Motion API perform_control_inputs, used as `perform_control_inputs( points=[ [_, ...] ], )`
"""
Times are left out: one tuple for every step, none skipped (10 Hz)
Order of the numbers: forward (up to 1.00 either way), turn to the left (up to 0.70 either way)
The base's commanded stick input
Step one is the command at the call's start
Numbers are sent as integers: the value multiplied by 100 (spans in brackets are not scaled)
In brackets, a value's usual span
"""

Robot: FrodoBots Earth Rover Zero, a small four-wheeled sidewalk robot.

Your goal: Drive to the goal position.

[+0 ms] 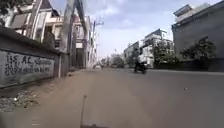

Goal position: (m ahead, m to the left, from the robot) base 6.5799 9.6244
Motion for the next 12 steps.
perform_control_inputs(
  points=[
    [100, -25],
    [100, -34],
    [100, -34],
    [100, -34],
    [100, -34],
    [100, -19],
    [100, 6],
    [100, 6],
    [100, 6],
    [100, 6],
    [100, 6],
    [100, 6]
  ],
)
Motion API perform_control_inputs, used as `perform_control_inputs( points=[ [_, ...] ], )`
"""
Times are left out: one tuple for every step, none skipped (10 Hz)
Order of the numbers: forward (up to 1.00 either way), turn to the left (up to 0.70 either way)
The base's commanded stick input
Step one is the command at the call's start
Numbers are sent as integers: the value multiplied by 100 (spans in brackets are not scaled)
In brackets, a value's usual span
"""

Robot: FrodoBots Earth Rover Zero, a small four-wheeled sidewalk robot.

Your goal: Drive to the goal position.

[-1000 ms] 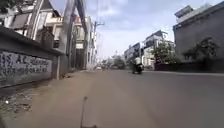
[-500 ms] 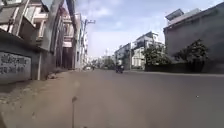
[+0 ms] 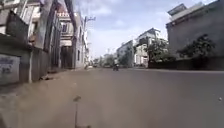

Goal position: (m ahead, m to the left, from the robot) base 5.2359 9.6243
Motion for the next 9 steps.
perform_control_inputs(
  points=[
    [100, 6],
    [100, 6],
    [100, 6],
    [100, 6],
    [100, 6],
    [100, 6],
    [100, 6],
    [100, 6],
    [100, 6]
  ],
)
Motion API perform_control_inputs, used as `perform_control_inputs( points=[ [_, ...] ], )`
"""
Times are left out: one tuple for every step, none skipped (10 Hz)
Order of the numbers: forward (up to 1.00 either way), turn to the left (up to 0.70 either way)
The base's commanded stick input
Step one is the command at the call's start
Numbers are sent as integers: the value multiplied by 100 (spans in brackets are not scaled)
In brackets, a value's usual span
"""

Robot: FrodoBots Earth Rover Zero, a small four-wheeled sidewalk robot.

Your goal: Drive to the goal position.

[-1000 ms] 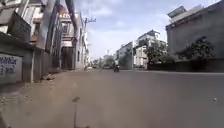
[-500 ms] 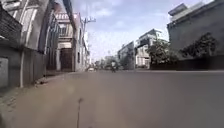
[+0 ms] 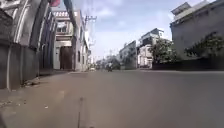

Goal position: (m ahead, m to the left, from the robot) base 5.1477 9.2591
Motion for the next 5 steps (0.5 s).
perform_control_inputs(
  points=[
    [100, 6],
    [100, 8],
    [100, 21],
    [100, 37],
    [100, 39]
  ],
)
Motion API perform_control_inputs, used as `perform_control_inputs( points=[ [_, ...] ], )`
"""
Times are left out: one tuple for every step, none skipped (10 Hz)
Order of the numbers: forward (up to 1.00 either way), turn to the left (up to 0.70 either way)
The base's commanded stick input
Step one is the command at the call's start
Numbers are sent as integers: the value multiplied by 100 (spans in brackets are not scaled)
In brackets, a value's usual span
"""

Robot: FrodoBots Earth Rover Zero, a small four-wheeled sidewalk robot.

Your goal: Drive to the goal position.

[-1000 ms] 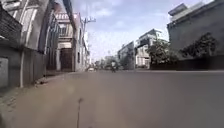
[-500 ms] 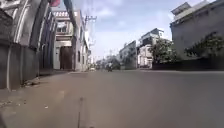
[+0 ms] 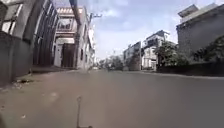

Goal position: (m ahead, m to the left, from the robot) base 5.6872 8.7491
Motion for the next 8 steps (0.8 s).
perform_control_inputs(
  points=[
    [100, 27],
    [100, 6],
    [100, 6],
    [100, 6],
    [100, 6],
    [100, 6],
    [100, 6],
    [100, 6]
  ],
)
